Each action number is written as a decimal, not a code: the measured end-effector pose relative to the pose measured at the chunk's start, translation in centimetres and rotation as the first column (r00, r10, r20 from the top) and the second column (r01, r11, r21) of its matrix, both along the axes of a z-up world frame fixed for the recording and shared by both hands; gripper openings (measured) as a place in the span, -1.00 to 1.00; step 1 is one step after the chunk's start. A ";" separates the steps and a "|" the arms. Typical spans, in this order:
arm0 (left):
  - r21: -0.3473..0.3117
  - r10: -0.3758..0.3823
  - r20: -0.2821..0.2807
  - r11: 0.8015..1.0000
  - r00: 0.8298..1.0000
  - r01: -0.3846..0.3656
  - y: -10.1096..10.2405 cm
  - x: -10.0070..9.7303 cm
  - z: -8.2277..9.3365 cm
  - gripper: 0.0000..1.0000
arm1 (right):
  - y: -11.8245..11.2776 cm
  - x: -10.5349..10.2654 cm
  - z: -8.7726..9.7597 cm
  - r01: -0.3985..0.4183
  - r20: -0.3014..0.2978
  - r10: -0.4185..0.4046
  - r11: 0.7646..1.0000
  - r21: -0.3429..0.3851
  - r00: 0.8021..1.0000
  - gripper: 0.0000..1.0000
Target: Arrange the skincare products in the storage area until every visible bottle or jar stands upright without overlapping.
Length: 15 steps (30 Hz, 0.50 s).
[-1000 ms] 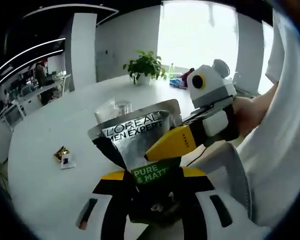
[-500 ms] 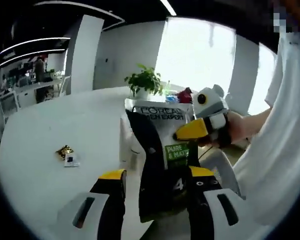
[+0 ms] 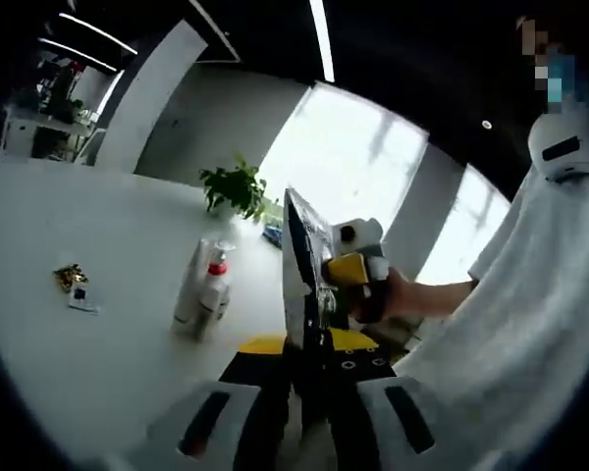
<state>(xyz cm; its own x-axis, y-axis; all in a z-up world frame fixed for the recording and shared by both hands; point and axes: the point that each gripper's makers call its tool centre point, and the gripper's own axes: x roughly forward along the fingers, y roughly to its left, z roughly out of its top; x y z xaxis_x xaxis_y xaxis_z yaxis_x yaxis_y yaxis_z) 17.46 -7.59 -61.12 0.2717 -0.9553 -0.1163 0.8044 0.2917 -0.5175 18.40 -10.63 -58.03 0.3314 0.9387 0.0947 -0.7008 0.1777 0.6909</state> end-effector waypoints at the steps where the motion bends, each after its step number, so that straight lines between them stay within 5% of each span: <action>1: -0.009 0.014 -0.006 1.000 1.000 -0.014 0.1 0.1 0.0 -0.81 | 0.2 -0.1 0.2 0.007 0.005 -0.007 1.000 0.001 1.000 -0.94; 9: -0.144 0.101 -0.074 0.983 0.992 -0.111 0.6 0.9 1.5 -0.96 | 0.3 1.0 -1.1 0.146 -0.037 -0.146 0.989 -0.004 0.989 -0.81; 15: -0.276 0.171 -0.184 0.936 0.968 -0.218 1.2 1.9 2.6 -0.96 | 0.4 0.3 -2.1 0.167 -0.076 -0.166 0.986 0.018 0.983 -0.84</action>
